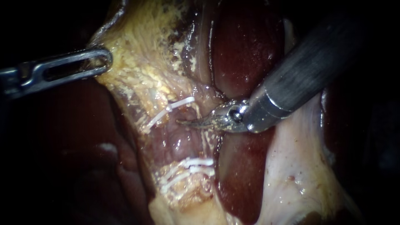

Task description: Go back from the cut right tube

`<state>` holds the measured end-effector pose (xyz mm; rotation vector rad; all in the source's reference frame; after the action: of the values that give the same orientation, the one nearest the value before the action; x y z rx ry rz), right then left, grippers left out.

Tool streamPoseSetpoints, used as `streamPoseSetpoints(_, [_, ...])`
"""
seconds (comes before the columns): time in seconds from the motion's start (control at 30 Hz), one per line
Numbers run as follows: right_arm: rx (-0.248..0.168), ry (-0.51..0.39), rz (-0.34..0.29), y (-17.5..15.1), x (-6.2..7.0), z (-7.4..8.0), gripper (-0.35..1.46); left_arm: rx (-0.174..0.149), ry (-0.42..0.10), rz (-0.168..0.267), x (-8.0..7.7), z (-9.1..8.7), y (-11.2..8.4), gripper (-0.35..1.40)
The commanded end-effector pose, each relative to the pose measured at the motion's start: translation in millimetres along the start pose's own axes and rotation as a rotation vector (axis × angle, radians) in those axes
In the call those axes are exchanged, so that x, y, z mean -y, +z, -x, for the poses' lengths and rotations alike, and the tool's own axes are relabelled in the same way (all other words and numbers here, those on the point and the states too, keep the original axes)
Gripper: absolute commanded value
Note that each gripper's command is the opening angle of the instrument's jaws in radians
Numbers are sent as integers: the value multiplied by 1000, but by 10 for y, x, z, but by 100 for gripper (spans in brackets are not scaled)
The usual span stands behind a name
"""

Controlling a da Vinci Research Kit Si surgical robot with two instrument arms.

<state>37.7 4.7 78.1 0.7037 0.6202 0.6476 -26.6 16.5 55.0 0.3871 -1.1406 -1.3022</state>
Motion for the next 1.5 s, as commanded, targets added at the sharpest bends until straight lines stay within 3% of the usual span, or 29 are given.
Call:
streamPoseSetpoints(0.03, [1,-1,-2,0,0,0,-35,0,0,0,0,0,0,-35])
streamPoseSetpoints(0.17, [1,-6,-10,0,0,0,-35,0,0,1,0,0,0,-35])
streamPoseSetpoints(0.2, [-2,-7,-12,0,0,0,-25,0,0,1,0,-1,0,-35])
streamPoseSetpoints(0.23, [-4,-8,-14,0,1,0,-3,0,0,1,0,-1,0,-35])
streamPoseSetpoints(0.4, [-12,-9,-18,0,1,1,41,1,1,1,0,-1,0,-35])
streamPoseSetpoints(0.8, [-17,-10,-20,0,3,1,76,1,1,1,1,-2,1,-35])
streamPoseSetpoints(1.0, [-21,-20,-26,-3,8,4,79,1,1,2,0,-2,1,-35])
streamPoseSetpoints(1.07, [-36,-95,-35,-7,10,6,81,1,1,2,1,-2,0,-35])
streamPoseSetpoints(1.23, [-154,-360,-62,-23,12,17,121,2,1,2,1,-3,0,-35])
streamPoseSetpoints(1.33, [-188,-490,-63,-32,14,25,126,4,2,5,0,-5,0,-35])
streamPoseSetpoints(1.5, [-237,-614,13,-56,13,34,143,5,3,6,0,-7,0,-35])
